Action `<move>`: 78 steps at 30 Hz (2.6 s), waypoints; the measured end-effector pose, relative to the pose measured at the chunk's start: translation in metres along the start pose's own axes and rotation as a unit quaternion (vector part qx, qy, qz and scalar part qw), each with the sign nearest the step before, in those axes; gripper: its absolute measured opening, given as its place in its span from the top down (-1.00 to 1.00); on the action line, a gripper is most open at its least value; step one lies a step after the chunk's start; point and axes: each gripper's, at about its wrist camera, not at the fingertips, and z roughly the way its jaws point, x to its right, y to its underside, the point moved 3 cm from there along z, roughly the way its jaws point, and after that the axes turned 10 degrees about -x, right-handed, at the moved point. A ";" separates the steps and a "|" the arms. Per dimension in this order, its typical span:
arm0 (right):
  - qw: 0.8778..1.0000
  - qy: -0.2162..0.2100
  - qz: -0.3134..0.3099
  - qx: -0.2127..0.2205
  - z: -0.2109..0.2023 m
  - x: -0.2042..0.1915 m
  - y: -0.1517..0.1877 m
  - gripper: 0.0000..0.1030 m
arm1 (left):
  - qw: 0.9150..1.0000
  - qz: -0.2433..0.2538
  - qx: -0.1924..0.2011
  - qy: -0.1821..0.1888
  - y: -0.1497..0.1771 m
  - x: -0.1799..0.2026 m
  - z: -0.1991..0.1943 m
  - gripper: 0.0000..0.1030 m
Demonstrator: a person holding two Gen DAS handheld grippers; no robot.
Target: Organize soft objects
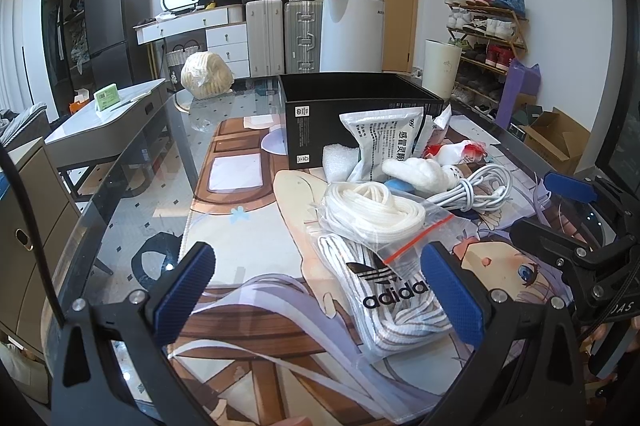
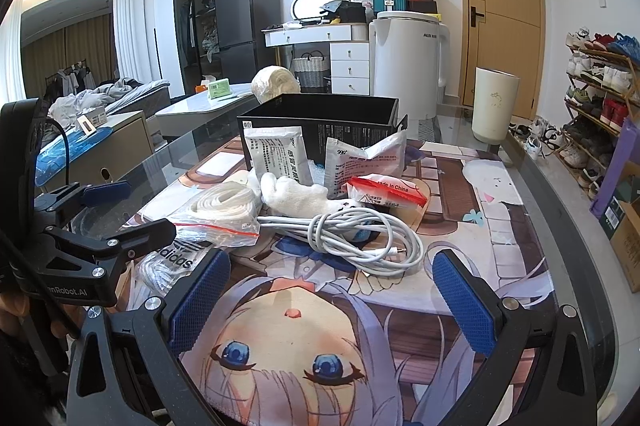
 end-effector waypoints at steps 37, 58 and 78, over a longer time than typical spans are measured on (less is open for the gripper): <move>0.999 0.024 0.001 -0.034 0.012 0.022 -0.011 -0.99 | 0.998 0.033 -0.026 0.035 0.003 0.020 0.015 -1.00; 0.995 0.006 -0.019 -0.096 0.045 0.022 -0.019 -0.99 | 0.996 0.044 -0.064 0.047 0.004 0.030 0.039 -1.00; 0.989 0.015 -0.036 -0.143 0.073 0.010 -0.035 -0.69 | 0.996 0.030 -0.063 0.061 0.004 0.013 0.043 -0.20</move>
